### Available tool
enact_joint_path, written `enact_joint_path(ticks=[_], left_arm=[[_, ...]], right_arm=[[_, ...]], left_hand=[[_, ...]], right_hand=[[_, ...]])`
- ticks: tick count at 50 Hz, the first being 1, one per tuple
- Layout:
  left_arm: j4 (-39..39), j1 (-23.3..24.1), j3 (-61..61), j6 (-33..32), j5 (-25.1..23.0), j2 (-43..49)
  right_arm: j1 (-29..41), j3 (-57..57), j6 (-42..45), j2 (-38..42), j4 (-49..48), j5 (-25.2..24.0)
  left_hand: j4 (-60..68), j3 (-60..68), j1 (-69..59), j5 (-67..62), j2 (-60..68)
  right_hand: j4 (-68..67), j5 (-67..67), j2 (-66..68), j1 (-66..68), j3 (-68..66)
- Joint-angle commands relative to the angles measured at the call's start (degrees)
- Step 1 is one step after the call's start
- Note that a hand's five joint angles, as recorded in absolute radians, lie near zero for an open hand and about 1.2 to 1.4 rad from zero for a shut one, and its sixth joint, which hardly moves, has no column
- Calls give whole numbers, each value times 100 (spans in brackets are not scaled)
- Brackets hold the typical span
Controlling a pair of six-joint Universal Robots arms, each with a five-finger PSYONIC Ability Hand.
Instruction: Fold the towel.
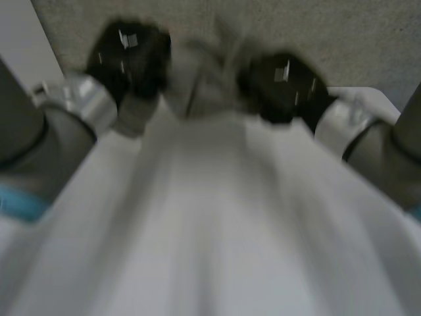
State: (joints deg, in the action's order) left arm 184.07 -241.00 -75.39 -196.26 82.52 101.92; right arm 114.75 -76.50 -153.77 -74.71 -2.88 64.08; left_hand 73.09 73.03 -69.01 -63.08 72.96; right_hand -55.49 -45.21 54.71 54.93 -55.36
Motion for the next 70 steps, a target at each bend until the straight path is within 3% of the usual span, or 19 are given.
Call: enact_joint_path(ticks=[1, 2, 4, 11, 14, 18, 20, 23, 28, 32, 37, 44, 48, 50, 51, 53, 56, 58, 70], left_arm=[[428, 70, -2601, -70, -491, 398], [428, 70, -2604, -70, -491, 399], [393, 228, -2814, -44, -474, 522], [191, 211, -2498, -18, -474, 346], [138, -42, -1999, -9, -474, 232], [138, -367, -1717, -35, -483, 232], [155, -649, -1392, -9, -483, 363], [155, -747, -1233, -35, -491, 531], [-159, -1106, -540, -53, -544, 1293], [-512, -1169, -310, -70, -737, 1665], [-662, -1405, -196, -79, -1343, 2095], [-618, -1582, 146, -210, -1782, 2455], [-627, -1582, 367, -448, -1977, 2684], [-671, -1582, 612, -772, -2047, 2903], [-671, -1582, 613, -774, -2047, 2904], [-688, -1573, 806, -1027, -2030, 3070], [-688, -1573, 868, -1090, -2038, 3124], [-688, -1573, 947, -1142, -2056, 3211], [-926, -1564, 1545, -1151, -2056, 3625]], right_arm=[[-137, -1586, 2049, 255, 147, 436], [-137, -1587, 2052, 255, 147, 438], [-391, -1666, 2342, 221, 208, 893], [-436, -1227, 2044, 106, 262, 1238], [-234, -798, 1019, 35, 358, 1238], [-181, -604, 272, 132, 393, 1203], [-94, -358, -414, 412, 454, 1142], [47, -164, -672, 607, 525, 1062], [223, 722, -1225, 1536, 920, 396], [276, 1304, -1261, 2101, 1378, 183], [407, 2576, -1261, 3223, 2439, -18], [530, 3369, -1235, 3972, 2836, -45], [566, 3537, -1208, 4131, 2889, -36], [609, 3528, -1208, 4123, 2889, -28], [610, 3528, -1208, 4122, 2889, -28], [679, 3449, -1200, 4017, 2889, -28], [733, 3370, -1199, 3912, 2889, -36], [715, 3003, -1165, 3571, 2872, -71], [197, 1155, -488, 2294, 2714, -142]], left_hand=[[-4852, -4845, 4443, 4851, -4838], [-4875, -4868, 4466, 4874, -4861], [-5815, -5809, 5407, 5814, -5802], [-6103, -6096, 5694, 6102, -6089], [-6103, -6096, 5694, 6102, -6089], [-6103, -6096, 5694, 6102, -6089], [-6103, -6096, 5694, 6102, -6089], [-6103, -6096, 5694, 6102, -6089], [-6069, -6063, 5660, 6068, -6055], [-6019, -6012, 5610, 6018, -6005], [-5968, -5962, 5559, 5967, -5955], [-5968, -5962, 5559, 5967, -5955], [-5901, -5895, 5492, 5900, -5887], [-5867, -5861, 5459, 5866, -5854], [-5867, -5861, 5459, 5866, -5854], [-5867, -5861, 5459, 5866, -5854], [-5867, -5861, 5459, 5866, -5854], [-5867, -5861, 5459, 5866, -5854], [-5497, -5491, 5088, 5496, -5484]], right_hand=[[2579, 2550, -2501, -2522, 2565], [2589, 2561, -2512, -2533, 2576], [4299, 4270, -4221, -4242, 4285], [4549, 4521, -4471, -4493, 4536], [4549, 4521, -4471, -4493, 4536], [4549, 4521, -4471, -4493, 4536], [4549, 4521, -4471, -4493, 4536], [4549, 4521, -4471, -4493, 4536], [4549, 4521, -4471, -4493, 4536], [4549, 4521, -4471, -4493, 4536], [4475, 4446, -4397, -4418, 4461], [4137, 4109, -4060, -4081, 4124], [3481, 3453, -3403, -3425, 3468], [1573, 1545, -1495, -1517, 1560], [1564, 1535, -1486, -1507, 1550], [-210, -239, 288, 267, -224], [-993, -1021, 1071, 1050, -1007], [-2249, -2277, 2327, 2305, -2262], [-2451, -2479, 2529, 2507, -2464]])
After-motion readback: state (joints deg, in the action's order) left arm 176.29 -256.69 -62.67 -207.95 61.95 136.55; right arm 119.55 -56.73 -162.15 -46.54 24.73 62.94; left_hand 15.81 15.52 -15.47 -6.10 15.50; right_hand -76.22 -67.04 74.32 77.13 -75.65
